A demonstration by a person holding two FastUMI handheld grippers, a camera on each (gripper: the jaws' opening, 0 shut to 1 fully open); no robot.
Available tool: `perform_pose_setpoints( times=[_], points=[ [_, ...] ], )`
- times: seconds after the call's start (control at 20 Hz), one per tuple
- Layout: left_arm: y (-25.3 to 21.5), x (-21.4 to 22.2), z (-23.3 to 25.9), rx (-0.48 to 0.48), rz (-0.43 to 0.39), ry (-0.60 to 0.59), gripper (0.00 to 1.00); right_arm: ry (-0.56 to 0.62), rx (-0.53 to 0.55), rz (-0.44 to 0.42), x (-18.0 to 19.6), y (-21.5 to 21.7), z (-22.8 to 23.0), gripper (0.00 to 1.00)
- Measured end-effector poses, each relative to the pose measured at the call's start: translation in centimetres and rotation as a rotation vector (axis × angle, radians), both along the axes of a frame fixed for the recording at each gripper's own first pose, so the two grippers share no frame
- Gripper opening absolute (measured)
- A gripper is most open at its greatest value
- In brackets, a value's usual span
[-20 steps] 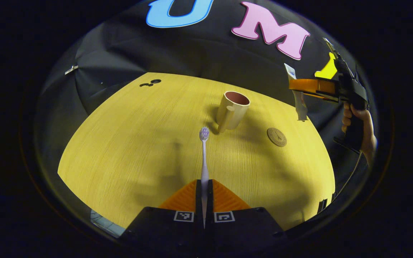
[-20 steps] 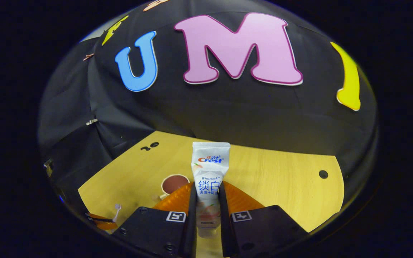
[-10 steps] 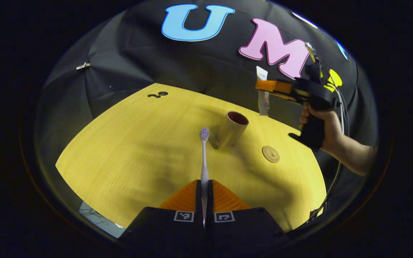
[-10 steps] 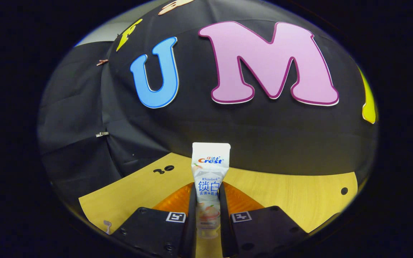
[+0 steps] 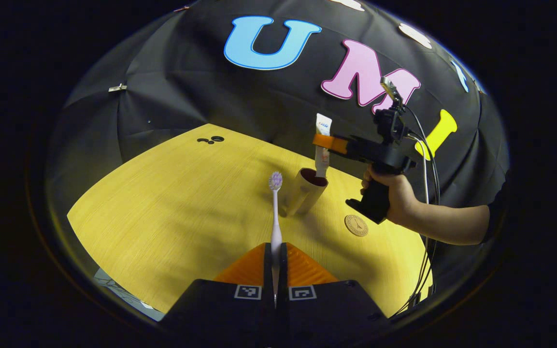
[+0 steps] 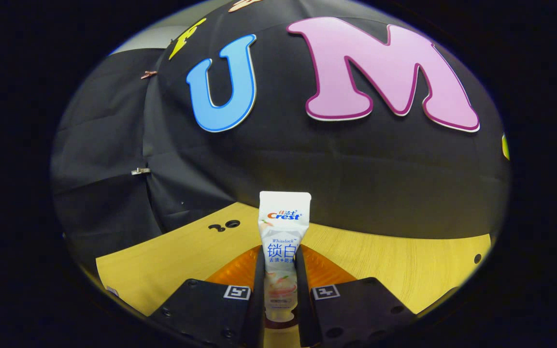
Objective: Put the toothbrush and toothpaste on the desktop into the cup, then pick up the cup and place it on the coaster on the desktop.
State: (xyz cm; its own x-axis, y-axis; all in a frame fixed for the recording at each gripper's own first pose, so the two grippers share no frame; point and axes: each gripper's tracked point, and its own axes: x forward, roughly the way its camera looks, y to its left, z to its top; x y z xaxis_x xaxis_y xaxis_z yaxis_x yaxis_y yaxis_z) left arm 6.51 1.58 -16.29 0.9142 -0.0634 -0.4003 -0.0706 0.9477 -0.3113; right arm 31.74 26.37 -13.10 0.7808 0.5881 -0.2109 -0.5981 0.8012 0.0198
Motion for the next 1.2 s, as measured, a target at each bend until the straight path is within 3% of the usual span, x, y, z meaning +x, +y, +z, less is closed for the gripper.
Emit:
perform_pose_setpoints(
  times=[0.05, 0.1, 0.15, 0.2, 0.4, 0.6, 0.85, 0.9, 0.95, 1.2],
  points=[
    [-0.3, 0.0, -0.3, -0.001, -0.001, 0.002, 0.06, -0.001, -0.007, 0.001, 0.1, 0.1, -0.6, 0.26],
    [-0.3, 0.1, -0.5, 0.0, -0.001, 0.006, 0.06, -0.004, -0.009, 0.002, 0.2, 0.2, -1.2, 0.31],
    [-0.4, 0.0, -0.7, -0.001, -0.002, 0.01, 0.06, 0.002, -0.014, 0.001, 0.3, 0.2, -1.9, 0.27],
    [-0.5, 0.0, -0.8, -0.002, -0.002, 0.011, 0.06, 0.017, -0.014, -0.001, 0.3, 0.2, -2.7, 0.32],
    [-0.9, 0.4, -0.4, -0.001, -0.01, 0.005, 0.06, 0.103, -0.03, 0.015, -1.2, -0.1, -5.6, 0.39],
    [-1.8, 0.9, 0.6, 0.012, -0.026, -0.014, 0.06, 0.111, -0.014, 0.045, -3.8, -1.2, -4.4, 1.0],
    [-3.3, 3.6, 3.7, 0.012, -0.061, -0.102, 0.06, 0.081, 0.021, 0.032, -6.2, -4.9, -0.2, 0.98],
    [-3.5, 4.4, 4.6, 0.011, -0.066, -0.125, 0.01, 0.074, 0.026, 0.021, -6.6, -6.0, 0.5, 0.98],
    [-3.8, 5.3, 5.4, 0.008, -0.075, -0.149, 0.06, 0.068, 0.032, 0.008, -6.8, -7.2, 1.2, 0.98],
    [-5.6, 10.2, 9.3, 0.006, -0.129, -0.28, 0.06, 0.076, 0.044, -0.092, -7.5, -13.7, 2.5, 0.98]
  ],
)
